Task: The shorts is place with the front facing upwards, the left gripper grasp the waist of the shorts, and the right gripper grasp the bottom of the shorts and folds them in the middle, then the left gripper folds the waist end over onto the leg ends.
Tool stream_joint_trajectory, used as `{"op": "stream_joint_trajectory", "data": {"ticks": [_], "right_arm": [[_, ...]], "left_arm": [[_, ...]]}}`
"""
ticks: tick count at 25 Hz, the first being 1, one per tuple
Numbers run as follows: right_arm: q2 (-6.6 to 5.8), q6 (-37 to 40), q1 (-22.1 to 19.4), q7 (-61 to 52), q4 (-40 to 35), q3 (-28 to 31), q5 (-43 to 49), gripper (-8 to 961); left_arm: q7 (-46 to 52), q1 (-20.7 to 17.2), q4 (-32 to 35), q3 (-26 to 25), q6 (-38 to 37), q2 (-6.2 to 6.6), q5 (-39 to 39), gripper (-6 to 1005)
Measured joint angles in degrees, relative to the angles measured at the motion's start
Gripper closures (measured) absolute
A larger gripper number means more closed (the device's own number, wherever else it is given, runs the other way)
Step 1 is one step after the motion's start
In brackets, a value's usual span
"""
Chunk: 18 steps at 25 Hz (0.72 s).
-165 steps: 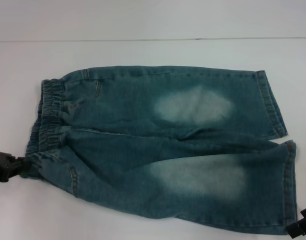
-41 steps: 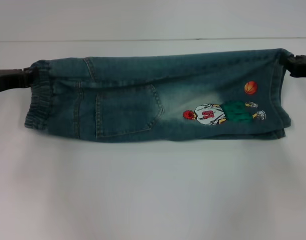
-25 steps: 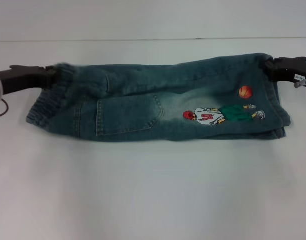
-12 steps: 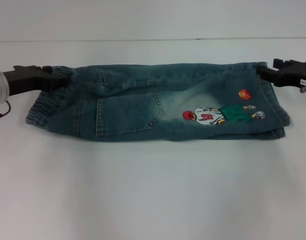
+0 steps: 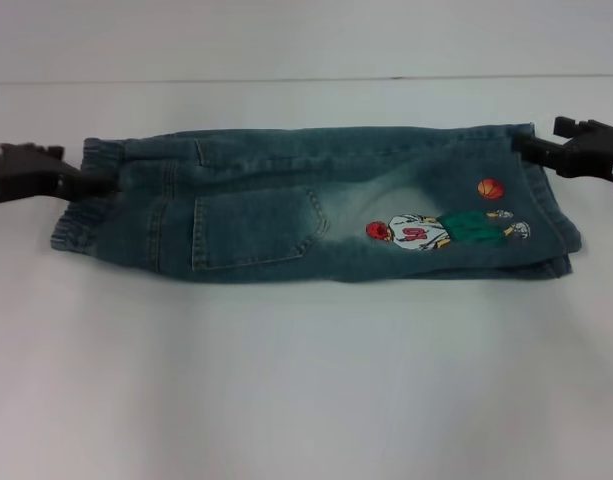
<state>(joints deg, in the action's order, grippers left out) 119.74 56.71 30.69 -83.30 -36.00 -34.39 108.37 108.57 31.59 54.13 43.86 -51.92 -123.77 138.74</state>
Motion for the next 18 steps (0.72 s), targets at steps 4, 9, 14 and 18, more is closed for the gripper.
{"op": "stream_joint_trajectory", "data": {"ticks": [4,9,14,18], "right_arm": [[0.0,2.7,-1.3,1.5,-1.0,-0.2,-2.7,195],[0.09,7.1,-2.9,7.1,-0.6,-0.1,-7.9,204],[0.19,11.1,-4.3,13.8,1.6,0.0,-12.6,202],[0.12,15.4,-5.0,20.2,4.8,0.1,-15.2,201]], "left_arm": [[-0.7,-3.6,3.5,-0.4,-1.2,0.1,-5.4,188],[-3.3,-9.2,5.9,-1.1,-6.3,0.9,-15.4,194],[-8.8,-13.8,5.3,-6.2,-15.3,1.25,-22.0,199],[-13.0,-15.3,2.0,-12.7,-23.2,2.21,-23.3,198]]}}
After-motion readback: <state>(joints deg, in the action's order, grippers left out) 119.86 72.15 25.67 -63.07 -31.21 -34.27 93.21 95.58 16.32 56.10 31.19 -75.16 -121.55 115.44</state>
